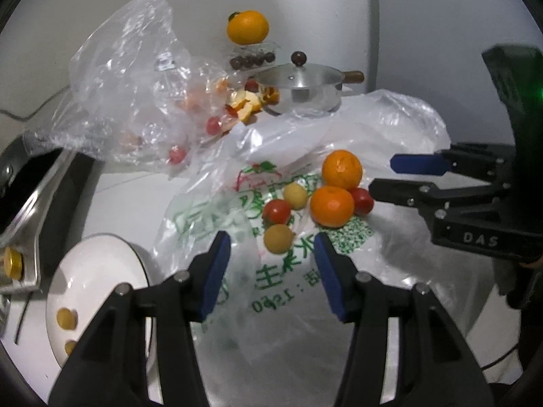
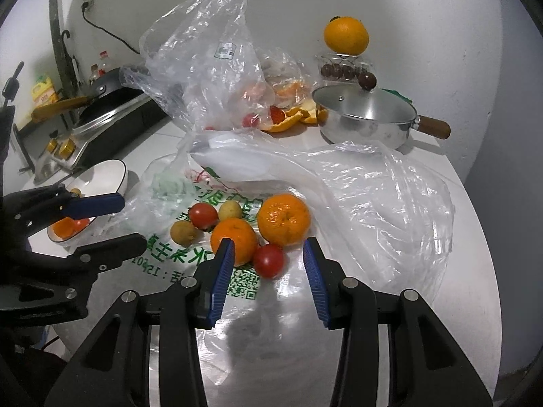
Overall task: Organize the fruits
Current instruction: 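Grasp a small yellow fruit with the left gripper while the right gripper grasps a red tomato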
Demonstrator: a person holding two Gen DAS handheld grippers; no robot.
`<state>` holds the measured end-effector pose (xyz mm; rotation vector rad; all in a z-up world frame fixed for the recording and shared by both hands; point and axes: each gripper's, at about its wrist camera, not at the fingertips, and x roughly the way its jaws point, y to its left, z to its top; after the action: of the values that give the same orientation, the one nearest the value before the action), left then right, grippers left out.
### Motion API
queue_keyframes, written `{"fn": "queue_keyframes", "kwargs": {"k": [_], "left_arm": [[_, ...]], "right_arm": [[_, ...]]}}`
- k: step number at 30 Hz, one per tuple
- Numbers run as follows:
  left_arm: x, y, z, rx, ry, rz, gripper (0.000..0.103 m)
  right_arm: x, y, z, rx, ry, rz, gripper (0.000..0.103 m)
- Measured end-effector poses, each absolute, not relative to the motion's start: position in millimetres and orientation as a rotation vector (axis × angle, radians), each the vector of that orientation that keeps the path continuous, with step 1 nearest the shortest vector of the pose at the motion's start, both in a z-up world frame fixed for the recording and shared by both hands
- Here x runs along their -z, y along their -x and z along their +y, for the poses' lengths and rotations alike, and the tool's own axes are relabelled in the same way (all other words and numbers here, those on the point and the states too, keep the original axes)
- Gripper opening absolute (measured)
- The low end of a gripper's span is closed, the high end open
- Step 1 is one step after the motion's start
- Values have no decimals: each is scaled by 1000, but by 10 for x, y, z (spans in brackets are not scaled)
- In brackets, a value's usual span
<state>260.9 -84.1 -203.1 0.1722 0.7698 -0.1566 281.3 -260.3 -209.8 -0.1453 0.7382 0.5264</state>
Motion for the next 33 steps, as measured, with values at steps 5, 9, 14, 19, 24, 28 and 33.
{"fn": "queue_keyframes", "kwargs": {"k": [5,9,14,19,24,28,33], "left_arm": [[2104,-2694,-912,167,-203,771,52],[2167,-2758,-971,180,-222,773,51],[2240,-2832,-1011,170,-237,788,46],[2307,-2882,-1023,168,-244,806,44],[2355,-2933,-1028,176,-252,815,39],[2397,-2966,-1007,186,-238,832,38],[2453,-2997,-974,205,-206,863,33]], "right_arm": [[2162,-2858,-2614,-532,144,749,44],[2204,-2887,-2641,-534,149,758,43],[2267,-2919,-2653,-540,155,774,41],[2301,-2935,-2625,-554,157,780,39],[2333,-2959,-2588,-563,166,787,38],[2353,-2976,-2564,-566,172,795,38],[2373,-3004,-2526,-575,185,806,34]]}}
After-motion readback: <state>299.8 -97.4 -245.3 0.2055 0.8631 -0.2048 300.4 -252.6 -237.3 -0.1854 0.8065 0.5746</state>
